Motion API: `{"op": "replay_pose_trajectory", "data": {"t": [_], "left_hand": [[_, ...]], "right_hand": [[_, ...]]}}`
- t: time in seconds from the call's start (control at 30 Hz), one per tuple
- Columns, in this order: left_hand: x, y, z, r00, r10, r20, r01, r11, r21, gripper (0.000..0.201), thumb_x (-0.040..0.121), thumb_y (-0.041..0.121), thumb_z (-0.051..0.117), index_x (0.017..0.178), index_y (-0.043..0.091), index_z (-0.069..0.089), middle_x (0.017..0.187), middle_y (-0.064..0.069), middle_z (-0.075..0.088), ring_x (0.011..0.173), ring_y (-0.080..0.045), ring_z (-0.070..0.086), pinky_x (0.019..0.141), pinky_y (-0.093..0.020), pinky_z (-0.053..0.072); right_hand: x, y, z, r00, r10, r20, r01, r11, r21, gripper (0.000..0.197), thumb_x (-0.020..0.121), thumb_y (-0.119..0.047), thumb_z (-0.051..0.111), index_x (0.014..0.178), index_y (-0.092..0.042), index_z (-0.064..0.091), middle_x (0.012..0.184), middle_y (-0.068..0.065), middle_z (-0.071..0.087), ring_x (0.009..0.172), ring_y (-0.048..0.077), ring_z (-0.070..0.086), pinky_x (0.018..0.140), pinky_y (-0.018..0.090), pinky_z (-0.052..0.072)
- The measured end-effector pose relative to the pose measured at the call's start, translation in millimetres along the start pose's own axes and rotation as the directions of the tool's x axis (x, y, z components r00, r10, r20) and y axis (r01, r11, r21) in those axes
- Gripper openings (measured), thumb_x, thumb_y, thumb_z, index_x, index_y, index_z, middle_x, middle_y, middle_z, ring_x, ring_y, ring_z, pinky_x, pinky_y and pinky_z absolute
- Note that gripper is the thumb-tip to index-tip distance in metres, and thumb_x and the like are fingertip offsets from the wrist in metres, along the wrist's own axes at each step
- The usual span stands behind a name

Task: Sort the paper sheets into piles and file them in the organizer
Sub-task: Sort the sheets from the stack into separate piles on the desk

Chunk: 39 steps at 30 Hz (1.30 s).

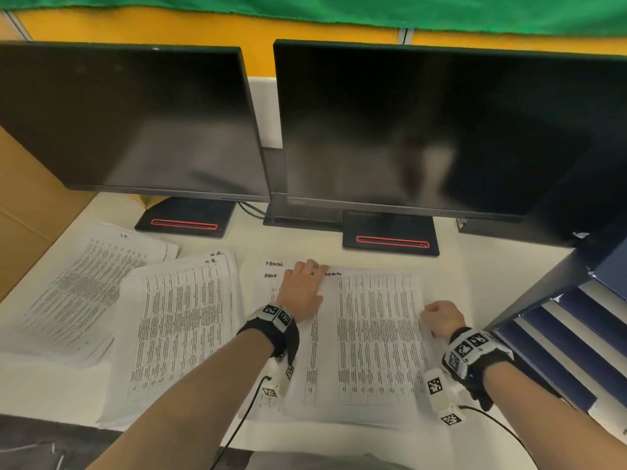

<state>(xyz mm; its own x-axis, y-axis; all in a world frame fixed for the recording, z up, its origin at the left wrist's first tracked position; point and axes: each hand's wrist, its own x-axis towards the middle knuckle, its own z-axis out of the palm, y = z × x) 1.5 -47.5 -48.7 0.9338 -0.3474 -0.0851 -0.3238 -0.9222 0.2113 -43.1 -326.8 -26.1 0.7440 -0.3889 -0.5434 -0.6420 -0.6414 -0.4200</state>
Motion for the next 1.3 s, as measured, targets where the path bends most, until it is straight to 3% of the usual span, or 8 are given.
{"op": "replay_pose_trajectory", "data": {"t": [0.23,0.37,0.47,0.63,0.8,0.93,1.03,1.3], "left_hand": [[-2.5,-22.0,4.8,0.990,-0.140,-0.027,0.141,0.990,0.009,0.068,0.079,0.044,0.065,0.134,0.022,0.030,0.133,-0.004,0.038,0.118,-0.025,0.039,0.099,-0.042,0.038],[-3.5,-27.3,4.6,0.988,-0.149,-0.033,0.148,0.988,-0.043,0.065,0.077,0.044,0.068,0.129,0.023,0.034,0.126,-0.003,0.040,0.113,-0.022,0.042,0.097,-0.039,0.041],[-2.9,-25.5,2.6,0.987,-0.143,-0.067,0.138,0.988,-0.067,0.056,0.080,0.034,0.068,0.127,0.022,0.039,0.123,-0.001,0.044,0.110,-0.021,0.045,0.096,-0.036,0.041],[-7.7,-23.6,-1.7,0.981,-0.153,-0.115,0.126,0.969,-0.214,0.030,0.088,0.015,0.051,0.117,0.020,0.046,0.107,0.000,0.059,0.093,-0.020,0.054,0.083,-0.033,0.045],[-10.6,-29.3,-11.2,0.982,-0.189,-0.020,0.167,0.906,-0.388,0.017,0.090,0.015,0.056,0.107,0.013,0.055,0.082,-0.006,0.064,0.076,-0.023,0.059,0.070,-0.031,0.048],[-9.8,-33.0,-19.0,0.995,-0.096,-0.002,0.089,0.937,-0.338,0.015,0.093,0.014,0.050,0.107,0.017,0.044,0.069,0.001,0.056,0.059,-0.017,0.054,0.062,-0.031,0.050],[-12.6,-33.9,-24.7,1.000,-0.021,-0.009,0.018,0.968,-0.251,0.012,0.096,0.016,0.043,0.108,0.017,0.041,0.067,0.000,0.054,0.056,-0.017,0.052,0.058,-0.032,0.048],[-23.5,-43.4,-26.9,0.979,0.011,-0.203,-0.044,0.987,-0.157,0.014,0.093,0.024,0.054,0.093,0.011,0.060,0.104,-0.005,0.055,0.082,-0.020,0.055,0.067,-0.027,0.044]], "right_hand": [[-7.1,-2.2,-26.2,0.965,0.096,-0.243,-0.139,0.976,-0.168,0.036,0.089,0.000,0.046,0.123,0.006,0.038,0.125,0.026,0.049,0.110,0.042,0.052,0.087,0.044,0.047],[-29.6,-0.4,-4.9,0.941,-0.211,-0.266,0.141,0.956,-0.258,0.072,0.088,-0.010,0.052,0.146,-0.015,0.011,0.150,0.017,0.017,0.134,0.037,0.029,0.104,0.049,0.036],[-52.2,-5.1,37.0,0.859,-0.511,-0.038,0.466,0.809,-0.358,0.061,0.096,-0.035,0.040,0.148,-0.025,0.011,0.157,0.004,0.004,0.144,0.031,0.005,0.115,0.050,0.016],[-50.9,-1.5,63.5,0.924,-0.314,0.220,0.380,0.824,-0.421,0.063,0.094,-0.056,0.018,0.148,-0.032,-0.004,0.156,0.001,-0.018,0.142,0.031,-0.016,0.114,0.057,-0.002],[-48.7,2.8,59.2,0.919,-0.352,0.174,0.393,0.832,-0.392,0.060,0.095,-0.048,0.025,0.148,-0.029,0.002,0.158,0.002,-0.006,0.144,0.028,-0.006,0.115,0.056,0.003],[-38.5,-10.3,42.4,0.850,-0.514,-0.111,0.433,0.804,-0.407,0.070,0.089,-0.015,0.052,0.146,-0.026,0.013,0.155,0.008,0.009,0.141,0.030,0.014,0.110,0.053,0.027],[-13.8,-32.3,20.4,0.837,-0.512,-0.191,0.386,0.801,-0.457,0.079,0.083,-0.005,0.059,0.145,-0.028,0.016,0.155,0.007,0.009,0.140,0.031,0.015,0.109,0.052,0.028],[2.8,-45.0,0.9,0.829,-0.543,-0.134,0.351,0.691,-0.631,0.013,0.087,-0.025,0.056,0.099,-0.025,0.061,0.116,0.002,0.048,0.115,0.023,0.039,0.111,0.053,0.015]]}}
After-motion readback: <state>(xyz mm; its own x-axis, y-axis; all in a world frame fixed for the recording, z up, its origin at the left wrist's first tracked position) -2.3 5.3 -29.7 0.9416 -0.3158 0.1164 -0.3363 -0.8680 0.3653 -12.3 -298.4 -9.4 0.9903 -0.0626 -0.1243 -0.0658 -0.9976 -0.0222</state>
